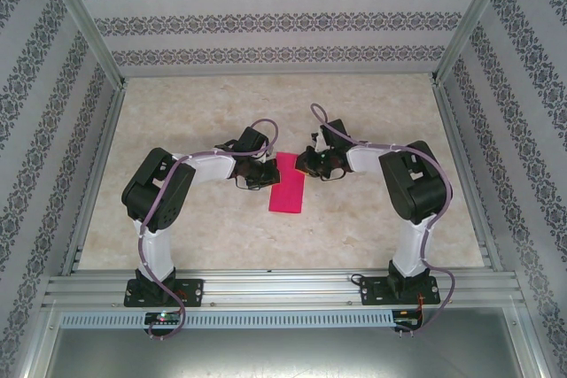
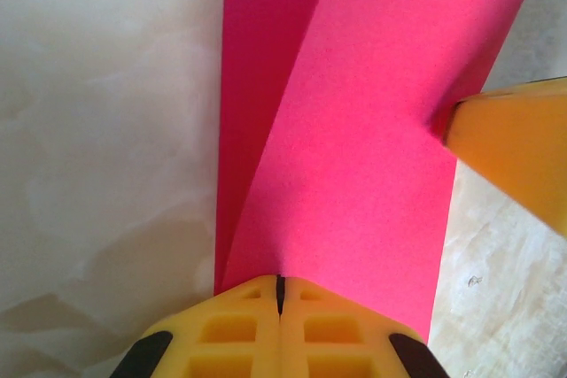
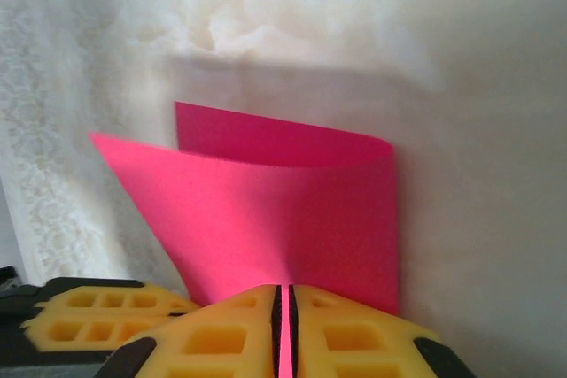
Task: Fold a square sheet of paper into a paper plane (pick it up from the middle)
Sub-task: Fold the square sheet of paper in half at the center of the table.
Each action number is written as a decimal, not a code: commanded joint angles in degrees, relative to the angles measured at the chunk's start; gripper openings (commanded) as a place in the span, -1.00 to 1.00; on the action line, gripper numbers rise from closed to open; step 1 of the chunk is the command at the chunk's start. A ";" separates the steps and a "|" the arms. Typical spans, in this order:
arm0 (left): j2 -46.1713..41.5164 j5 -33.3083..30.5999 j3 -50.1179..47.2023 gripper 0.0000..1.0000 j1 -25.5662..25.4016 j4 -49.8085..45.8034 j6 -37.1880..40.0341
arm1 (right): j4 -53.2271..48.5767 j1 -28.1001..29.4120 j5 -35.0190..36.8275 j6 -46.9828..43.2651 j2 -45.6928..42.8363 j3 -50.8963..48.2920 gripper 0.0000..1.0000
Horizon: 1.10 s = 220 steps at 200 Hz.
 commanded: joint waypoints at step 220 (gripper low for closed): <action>2.93 -3.38 -1.96 -1.00 -0.67 -6.21 1.88 | -1.75 -3.01 -0.46 1.50 6.61 7.27 -0.72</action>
